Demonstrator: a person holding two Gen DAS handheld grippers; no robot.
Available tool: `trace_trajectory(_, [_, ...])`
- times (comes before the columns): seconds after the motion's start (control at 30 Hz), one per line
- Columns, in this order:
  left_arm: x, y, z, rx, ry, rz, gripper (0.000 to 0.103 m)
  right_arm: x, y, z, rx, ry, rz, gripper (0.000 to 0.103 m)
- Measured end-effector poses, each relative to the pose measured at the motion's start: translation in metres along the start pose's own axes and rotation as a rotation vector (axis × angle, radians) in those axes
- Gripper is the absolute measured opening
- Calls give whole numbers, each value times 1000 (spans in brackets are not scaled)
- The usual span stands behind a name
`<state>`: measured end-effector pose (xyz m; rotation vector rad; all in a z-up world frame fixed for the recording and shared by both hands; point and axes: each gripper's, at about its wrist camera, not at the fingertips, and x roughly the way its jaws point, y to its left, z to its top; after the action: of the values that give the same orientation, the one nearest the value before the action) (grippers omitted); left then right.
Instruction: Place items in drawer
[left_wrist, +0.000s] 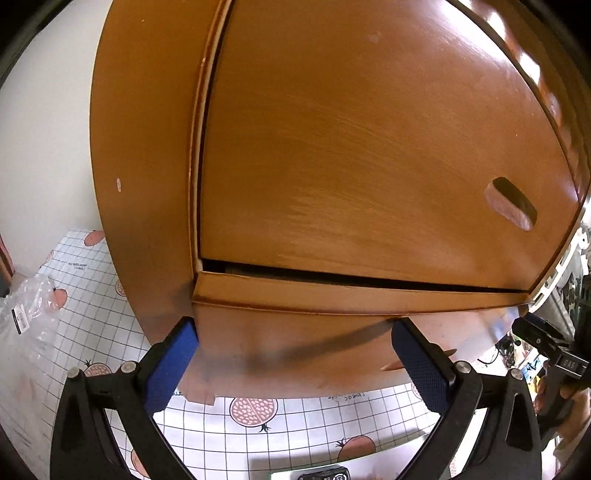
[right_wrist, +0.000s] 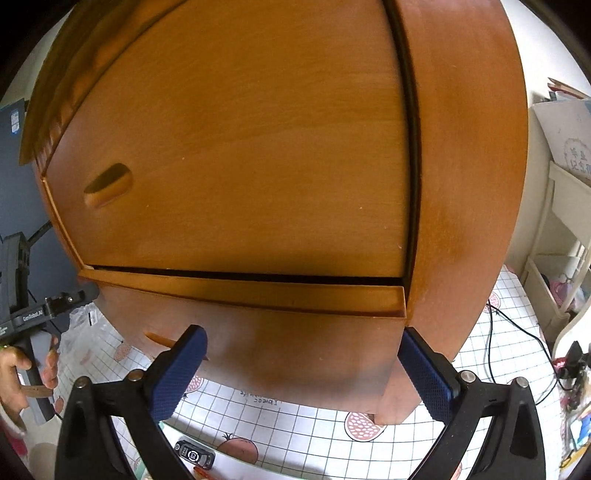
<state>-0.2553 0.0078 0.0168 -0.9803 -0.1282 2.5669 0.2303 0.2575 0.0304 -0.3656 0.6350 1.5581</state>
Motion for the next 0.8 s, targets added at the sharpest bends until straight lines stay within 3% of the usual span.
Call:
trace_trajectory(0.33, [-12,-6,-16,61,0,39,103,-1,15,-3,-15,-1,-57,103])
trace_trajectory(0.8, [-58,-6,-55,88,17,52,103,-11,33,-13,-2,-7,-109,103])
